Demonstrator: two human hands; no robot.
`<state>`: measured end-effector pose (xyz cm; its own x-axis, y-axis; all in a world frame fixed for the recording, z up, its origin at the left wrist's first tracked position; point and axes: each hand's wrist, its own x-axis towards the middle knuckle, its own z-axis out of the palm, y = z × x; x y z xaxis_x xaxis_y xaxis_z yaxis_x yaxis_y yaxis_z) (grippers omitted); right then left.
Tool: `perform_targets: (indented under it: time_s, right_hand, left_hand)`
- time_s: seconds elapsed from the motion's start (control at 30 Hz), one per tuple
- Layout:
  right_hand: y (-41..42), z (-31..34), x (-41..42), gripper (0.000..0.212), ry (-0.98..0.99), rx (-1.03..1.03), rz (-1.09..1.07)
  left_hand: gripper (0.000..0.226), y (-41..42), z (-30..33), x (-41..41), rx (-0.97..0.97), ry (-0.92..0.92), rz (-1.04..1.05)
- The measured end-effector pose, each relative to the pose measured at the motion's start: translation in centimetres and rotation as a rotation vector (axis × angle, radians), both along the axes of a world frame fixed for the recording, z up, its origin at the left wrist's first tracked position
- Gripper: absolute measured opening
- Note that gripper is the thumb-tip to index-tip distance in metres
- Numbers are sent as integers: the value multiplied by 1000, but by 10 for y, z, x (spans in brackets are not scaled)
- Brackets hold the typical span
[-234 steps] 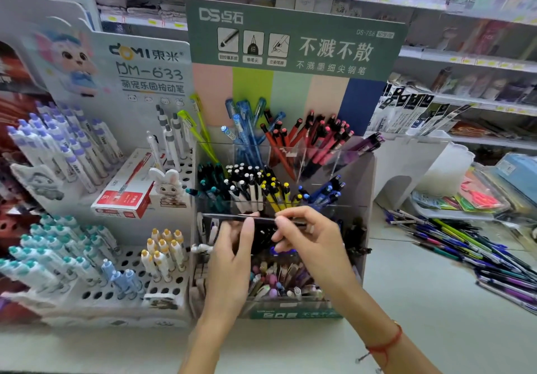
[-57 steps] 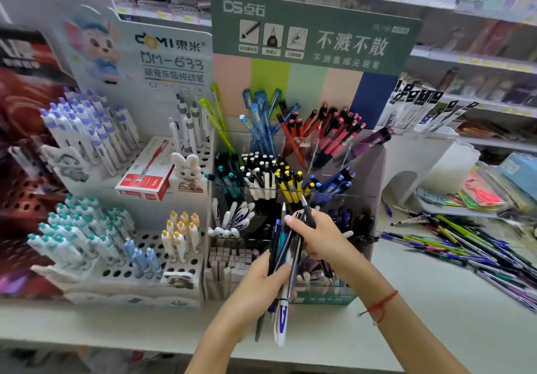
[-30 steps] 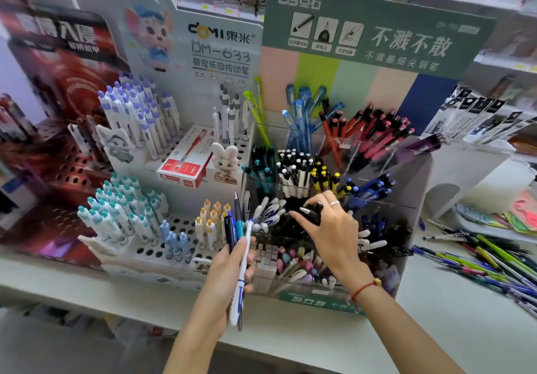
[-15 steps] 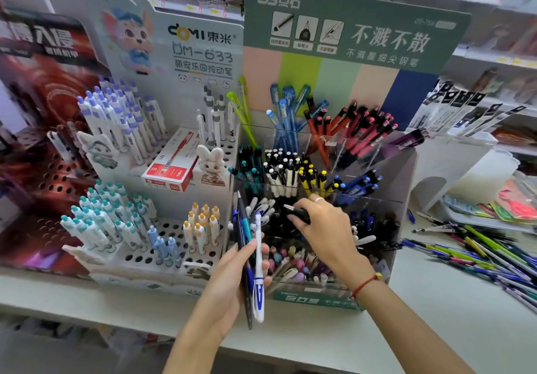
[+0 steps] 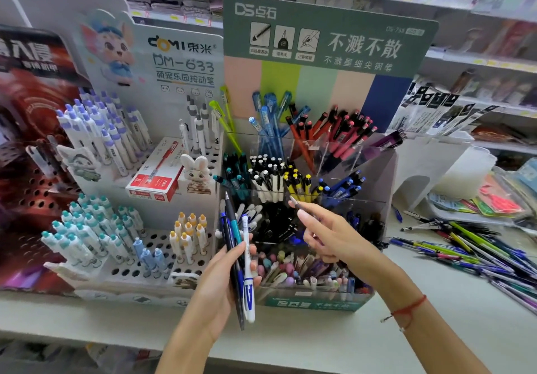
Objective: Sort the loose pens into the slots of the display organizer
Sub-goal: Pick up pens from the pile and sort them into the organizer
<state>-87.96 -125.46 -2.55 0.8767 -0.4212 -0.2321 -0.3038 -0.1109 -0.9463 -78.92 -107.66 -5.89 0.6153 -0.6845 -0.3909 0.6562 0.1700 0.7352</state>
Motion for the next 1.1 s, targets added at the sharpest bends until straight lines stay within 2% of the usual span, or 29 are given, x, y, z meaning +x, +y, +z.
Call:
perform_targets:
  time_s: [0.1,0.13,0.27,0.33,0.5,0.67,0.8,0.87,1.0,1.1]
  right_hand:
    - [-6,2,2,32,71,302,-58]
    - [-7,4,0,34,73,298,-44]
    - [-13,13,-17,35,92,-72,63]
    - [-16,17,-25,31,18,-65,24]
    - [-35,32,-38,20,-191,-98,-386]
    - [-68,44,-55,11,-273,-501,-657]
    - [-109,67,-53,7,-127,-832,-687]
    - [-131,77,-44,17,-8,-898,-631]
    - [-152,102,-17,20,240,-975,-519]
    - [-158,105,2,37,190,-1038,-655]
  left_hand:
    - [27,-1,-1,1,-3,5,-5]
    - [28,-1,-1,2,6,0,-5]
    - [30,2,-2,6,10,-11,18]
    - [29,3,-2,6,4,-9,30]
    - [25,-9,7,1,-6,-32,25]
    - [27,-40,22,-5,18,-87,-27]
    - [27,-62,33,-8,-15,-79,-43]
    - [28,-67,35,-11,-27,-82,-63]
    - [30,-69,36,-18,3,-102,-118]
    - [30,-68,35,-19,23,-100,-125]
